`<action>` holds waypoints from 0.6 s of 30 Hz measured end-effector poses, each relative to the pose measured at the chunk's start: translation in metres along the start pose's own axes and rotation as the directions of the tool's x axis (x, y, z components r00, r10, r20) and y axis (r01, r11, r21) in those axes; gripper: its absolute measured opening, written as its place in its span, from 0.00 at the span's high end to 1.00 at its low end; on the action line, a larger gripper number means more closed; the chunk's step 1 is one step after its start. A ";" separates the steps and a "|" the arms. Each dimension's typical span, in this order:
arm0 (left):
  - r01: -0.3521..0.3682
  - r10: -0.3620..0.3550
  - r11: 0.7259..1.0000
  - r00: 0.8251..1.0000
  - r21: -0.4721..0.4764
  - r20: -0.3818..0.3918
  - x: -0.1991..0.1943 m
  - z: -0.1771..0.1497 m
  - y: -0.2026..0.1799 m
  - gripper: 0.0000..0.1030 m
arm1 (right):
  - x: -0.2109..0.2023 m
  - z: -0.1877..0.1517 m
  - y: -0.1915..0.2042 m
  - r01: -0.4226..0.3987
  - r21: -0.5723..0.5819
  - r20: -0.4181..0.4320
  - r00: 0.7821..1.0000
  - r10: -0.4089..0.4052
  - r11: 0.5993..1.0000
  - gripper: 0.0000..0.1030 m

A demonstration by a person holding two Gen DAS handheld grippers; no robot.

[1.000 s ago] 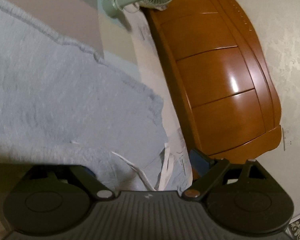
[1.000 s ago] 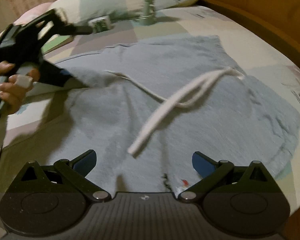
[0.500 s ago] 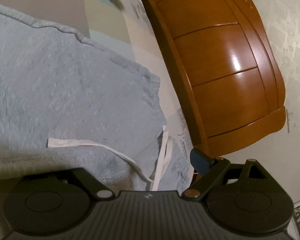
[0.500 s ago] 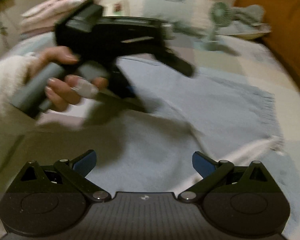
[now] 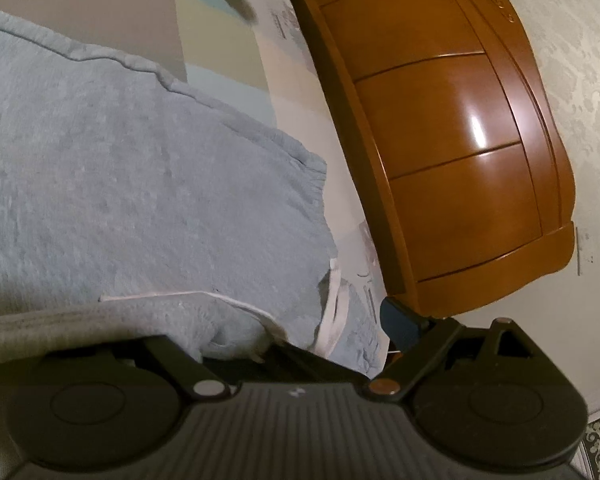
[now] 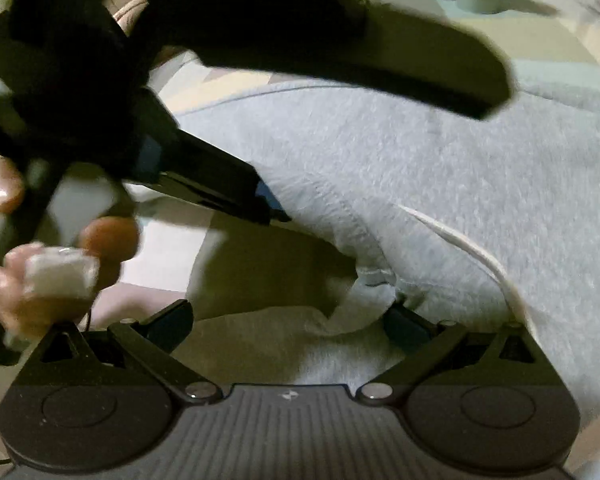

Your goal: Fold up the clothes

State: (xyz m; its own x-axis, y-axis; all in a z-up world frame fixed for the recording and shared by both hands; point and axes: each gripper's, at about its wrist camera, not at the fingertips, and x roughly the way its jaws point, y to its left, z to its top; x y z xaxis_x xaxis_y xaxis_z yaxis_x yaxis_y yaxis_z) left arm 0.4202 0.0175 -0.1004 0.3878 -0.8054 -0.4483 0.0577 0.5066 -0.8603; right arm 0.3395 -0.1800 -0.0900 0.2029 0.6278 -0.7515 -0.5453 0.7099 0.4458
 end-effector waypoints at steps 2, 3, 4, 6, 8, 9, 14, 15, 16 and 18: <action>-0.005 0.005 1.000 1.000 0.007 -0.003 0.001 0.000 -0.001 0.12 | -0.012 -0.008 0.000 0.006 0.032 -0.005 1.000 -0.006 0.999 0.00; -0.008 0.008 1.000 1.000 0.010 -0.003 0.001 0.000 -0.002 0.12 | -0.021 -0.014 0.000 0.022 0.036 -0.004 1.000 -0.022 0.999 0.00; -0.010 0.010 1.000 1.000 0.012 -0.004 0.002 0.001 -0.003 0.12 | -0.030 -0.020 0.000 0.039 0.039 -0.003 0.999 -0.039 0.998 0.00; -0.024 0.024 0.999 1.000 0.025 -0.006 0.003 -0.001 -0.004 0.12 | -0.051 -0.032 -0.002 0.081 0.069 0.001 0.997 -0.081 0.994 0.00; -0.038 0.039 0.999 0.999 0.034 -0.007 0.004 -0.002 -0.005 0.12 | -0.075 -0.046 -0.006 0.127 0.111 0.004 0.992 -0.128 0.986 0.00; -0.044 0.044 0.998 0.999 0.036 -0.006 0.005 -0.003 -0.005 0.12 | -0.088 -0.052 -0.006 0.152 0.132 0.006 0.988 -0.154 0.980 0.00; -0.061 0.061 0.997 0.998 0.037 0.004 0.006 -0.006 -0.007 0.12 | -0.151 -0.081 -0.016 0.397 0.141 -0.021 0.917 -0.398 0.907 0.00; -0.064 0.064 0.997 0.998 0.040 0.005 0.006 -0.007 -0.008 0.12 | -0.158 -0.084 -0.014 0.466 0.112 -0.027 0.884 -0.466 0.877 0.00; -0.067 0.067 0.997 0.998 0.042 0.006 0.006 -0.008 -0.008 0.12 | -0.164 -0.085 -0.013 0.528 0.077 -0.030 0.849 -0.527 0.846 0.00; -0.073 0.073 0.996 0.997 0.041 0.008 0.006 -0.009 -0.009 0.12 | -0.175 -0.084 -0.018 0.625 0.000 -0.018 0.781 -0.625 0.781 0.00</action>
State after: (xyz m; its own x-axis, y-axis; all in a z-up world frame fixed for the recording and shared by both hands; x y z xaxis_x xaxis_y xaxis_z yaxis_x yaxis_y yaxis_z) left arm 0.4141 0.0053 -0.0973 0.3986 -0.7638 -0.5077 0.0670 0.5763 -0.8145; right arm 0.2449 -0.3295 -0.0072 0.4844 0.0406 -0.8739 -0.2984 0.9467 -0.1215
